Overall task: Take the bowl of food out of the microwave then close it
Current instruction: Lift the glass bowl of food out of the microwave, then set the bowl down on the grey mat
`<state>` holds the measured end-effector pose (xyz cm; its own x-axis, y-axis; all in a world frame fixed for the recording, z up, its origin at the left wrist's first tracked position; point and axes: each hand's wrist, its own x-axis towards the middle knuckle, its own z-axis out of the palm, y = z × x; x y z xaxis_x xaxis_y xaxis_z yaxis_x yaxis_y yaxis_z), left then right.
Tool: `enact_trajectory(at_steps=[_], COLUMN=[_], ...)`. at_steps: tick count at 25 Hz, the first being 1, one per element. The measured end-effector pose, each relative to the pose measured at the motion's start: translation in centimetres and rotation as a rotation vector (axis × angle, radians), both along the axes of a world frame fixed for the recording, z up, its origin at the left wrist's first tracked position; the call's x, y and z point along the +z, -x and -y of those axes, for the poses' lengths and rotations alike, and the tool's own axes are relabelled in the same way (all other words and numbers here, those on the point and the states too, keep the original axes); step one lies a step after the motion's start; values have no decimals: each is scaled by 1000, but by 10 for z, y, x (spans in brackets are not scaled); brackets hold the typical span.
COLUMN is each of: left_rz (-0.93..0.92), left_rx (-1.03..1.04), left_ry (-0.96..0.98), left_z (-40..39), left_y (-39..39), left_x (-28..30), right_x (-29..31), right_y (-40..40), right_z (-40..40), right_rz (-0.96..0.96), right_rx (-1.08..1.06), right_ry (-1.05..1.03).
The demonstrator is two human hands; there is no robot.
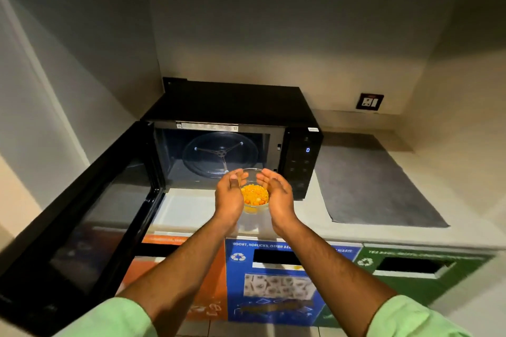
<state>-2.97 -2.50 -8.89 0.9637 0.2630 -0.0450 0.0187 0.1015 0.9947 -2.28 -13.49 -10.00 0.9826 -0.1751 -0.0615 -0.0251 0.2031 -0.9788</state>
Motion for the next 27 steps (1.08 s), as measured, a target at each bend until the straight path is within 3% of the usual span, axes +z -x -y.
enact_trajectory(at_steps=[10, 15, 27], left_rz=[21, -10, -246], left_rx=[-71, -80, -198], left_ry=[-31, 49, -112], left_z=[115, 195, 315], left_y=[0, -24, -75], left_x=[6, 0, -27], right_x=[0, -9, -52], right_y=[1, -21, -83], right_z=[117, 197, 324], right_rz=[22, -1, -162], right_rx=[-62, -103, -294], right_ry=[-15, 61, 149])
